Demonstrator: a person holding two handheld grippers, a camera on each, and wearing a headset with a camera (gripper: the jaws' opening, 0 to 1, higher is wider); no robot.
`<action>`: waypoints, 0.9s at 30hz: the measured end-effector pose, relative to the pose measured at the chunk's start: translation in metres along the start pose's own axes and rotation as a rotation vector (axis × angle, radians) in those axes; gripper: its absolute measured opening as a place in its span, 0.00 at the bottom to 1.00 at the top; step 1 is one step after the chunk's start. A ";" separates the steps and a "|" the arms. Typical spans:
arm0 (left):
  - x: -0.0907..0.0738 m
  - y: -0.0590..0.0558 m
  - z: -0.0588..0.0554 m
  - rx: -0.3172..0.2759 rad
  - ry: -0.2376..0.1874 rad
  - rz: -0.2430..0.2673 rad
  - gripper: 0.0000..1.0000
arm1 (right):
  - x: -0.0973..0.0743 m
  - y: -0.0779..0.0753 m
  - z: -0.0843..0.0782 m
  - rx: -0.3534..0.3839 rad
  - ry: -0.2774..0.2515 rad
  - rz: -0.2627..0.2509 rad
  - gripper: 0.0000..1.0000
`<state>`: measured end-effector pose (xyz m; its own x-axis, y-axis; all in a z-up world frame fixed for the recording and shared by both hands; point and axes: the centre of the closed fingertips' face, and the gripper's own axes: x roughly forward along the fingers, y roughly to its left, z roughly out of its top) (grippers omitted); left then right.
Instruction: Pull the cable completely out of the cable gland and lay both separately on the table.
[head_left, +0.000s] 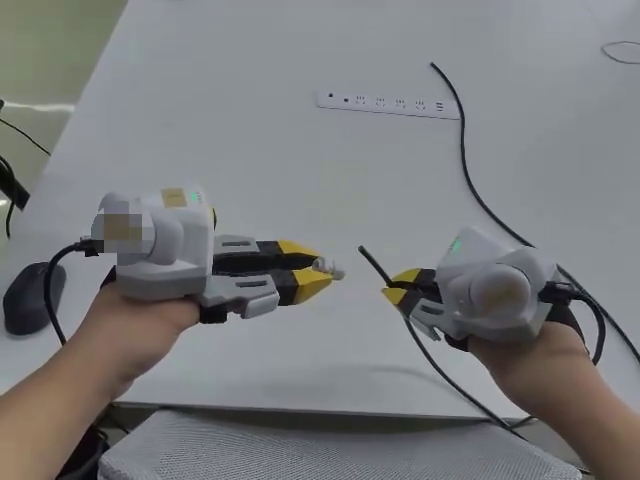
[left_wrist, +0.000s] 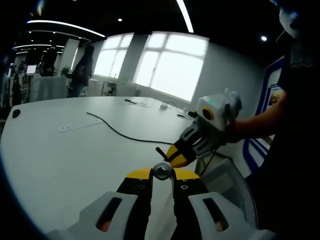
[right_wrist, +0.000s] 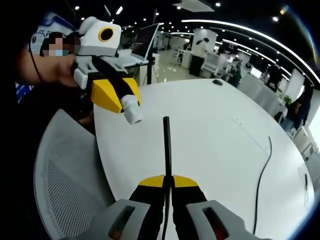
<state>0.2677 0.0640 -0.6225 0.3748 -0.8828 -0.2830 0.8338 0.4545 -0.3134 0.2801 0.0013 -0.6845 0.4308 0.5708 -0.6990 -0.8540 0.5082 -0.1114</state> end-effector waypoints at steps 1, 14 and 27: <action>0.000 0.001 0.000 -0.002 -0.005 0.001 0.15 | 0.000 0.000 0.000 -0.001 0.002 0.001 0.00; -0.005 0.006 -0.010 0.000 -0.005 0.010 0.15 | 0.006 -0.004 0.018 -0.010 0.011 0.007 0.00; -0.010 0.012 -0.023 -0.022 -0.012 0.022 0.15 | 0.019 -0.006 0.042 -0.042 0.016 0.013 0.00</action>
<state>0.2648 0.0810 -0.6440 0.3979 -0.8738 -0.2796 0.8160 0.4764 -0.3275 0.3052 0.0364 -0.6674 0.4150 0.5664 -0.7120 -0.8713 0.4728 -0.1317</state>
